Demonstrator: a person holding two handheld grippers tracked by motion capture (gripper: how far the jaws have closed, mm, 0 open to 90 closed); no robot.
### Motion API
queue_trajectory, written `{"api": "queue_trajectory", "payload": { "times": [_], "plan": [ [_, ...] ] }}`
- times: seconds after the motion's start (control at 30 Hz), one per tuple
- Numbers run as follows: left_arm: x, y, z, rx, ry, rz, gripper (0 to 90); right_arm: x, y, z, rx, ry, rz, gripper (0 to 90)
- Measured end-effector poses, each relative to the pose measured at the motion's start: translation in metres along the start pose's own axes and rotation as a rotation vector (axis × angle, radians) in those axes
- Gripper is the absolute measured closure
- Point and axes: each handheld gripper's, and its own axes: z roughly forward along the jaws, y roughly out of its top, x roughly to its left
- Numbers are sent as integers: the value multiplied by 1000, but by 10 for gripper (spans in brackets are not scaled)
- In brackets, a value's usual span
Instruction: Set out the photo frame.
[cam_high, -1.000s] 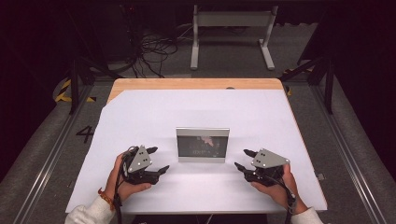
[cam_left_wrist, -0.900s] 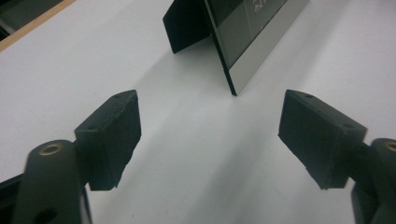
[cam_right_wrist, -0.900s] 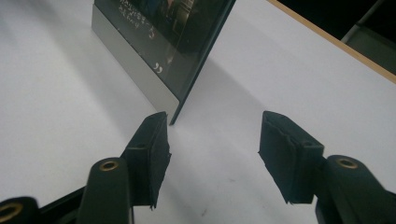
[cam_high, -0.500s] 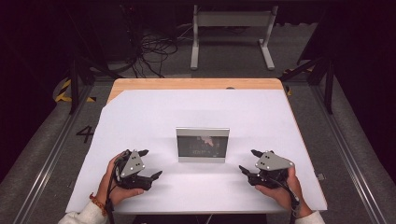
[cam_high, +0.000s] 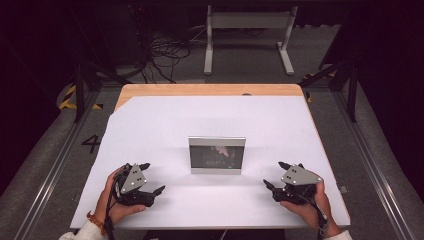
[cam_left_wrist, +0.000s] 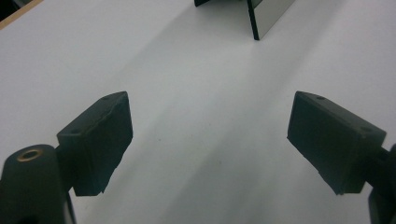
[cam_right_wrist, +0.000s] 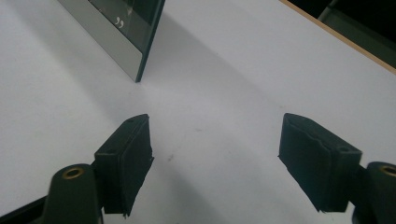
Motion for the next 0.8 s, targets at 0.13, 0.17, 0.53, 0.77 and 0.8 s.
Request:
{"api": "queue_trajectory", "payload": {
  "times": [0.13,0.17,0.53,0.77,0.8],
  "plan": [
    [3,-7,-2,13,0,-12,147,-2,-4,-2,3,-7,5,245],
    [3,-9,-2,17,0,-14,145,-2,-6,-2,2,-7,7,241],
    [7,-24,-10,22,-14,-45,133,-6,-16,-4,6,9,33,178],
    [8,-29,-13,24,-18,-66,114,-6,-18,1,15,26,24,140],
    [7,-29,-12,29,-27,-66,108,-6,-18,1,12,27,28,132]
  ]
}}
